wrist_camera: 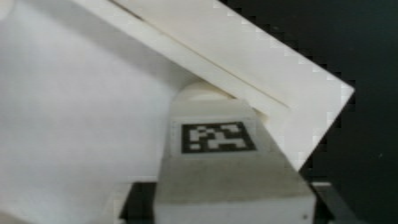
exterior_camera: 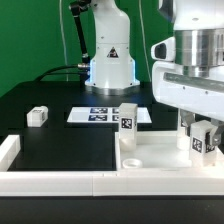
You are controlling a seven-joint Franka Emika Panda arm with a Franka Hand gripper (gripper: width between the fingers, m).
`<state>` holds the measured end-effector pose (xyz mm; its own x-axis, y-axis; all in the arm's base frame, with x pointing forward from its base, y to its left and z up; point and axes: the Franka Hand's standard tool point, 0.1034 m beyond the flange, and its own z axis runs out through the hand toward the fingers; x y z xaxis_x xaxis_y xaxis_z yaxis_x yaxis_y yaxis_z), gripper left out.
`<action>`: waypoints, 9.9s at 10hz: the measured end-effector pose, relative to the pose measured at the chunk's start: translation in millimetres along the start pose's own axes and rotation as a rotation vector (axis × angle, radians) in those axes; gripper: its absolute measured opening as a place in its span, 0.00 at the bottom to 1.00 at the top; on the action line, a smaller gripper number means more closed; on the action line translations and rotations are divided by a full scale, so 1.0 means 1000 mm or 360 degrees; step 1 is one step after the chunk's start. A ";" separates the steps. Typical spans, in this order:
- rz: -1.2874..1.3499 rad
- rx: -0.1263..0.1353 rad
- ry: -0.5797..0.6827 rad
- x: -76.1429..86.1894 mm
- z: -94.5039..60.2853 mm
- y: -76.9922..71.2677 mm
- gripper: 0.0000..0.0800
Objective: Assemble square table
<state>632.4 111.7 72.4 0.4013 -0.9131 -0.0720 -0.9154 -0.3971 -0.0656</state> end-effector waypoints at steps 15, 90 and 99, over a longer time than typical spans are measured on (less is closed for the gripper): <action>0.1037 0.0050 -0.0054 0.015 -0.019 0.016 0.80; -0.1305 -0.0110 -0.0070 0.115 -0.093 0.178 0.36; -0.1334 0.0242 0.0946 0.102 -0.097 0.115 0.36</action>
Offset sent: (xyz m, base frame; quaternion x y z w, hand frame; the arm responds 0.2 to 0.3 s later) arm 0.0043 0.0131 -0.0047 0.0194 -0.0057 0.2221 0.9748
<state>565.0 -35.8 153.8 0.7892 -0.2640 0.5545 -0.3198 -0.9475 0.0040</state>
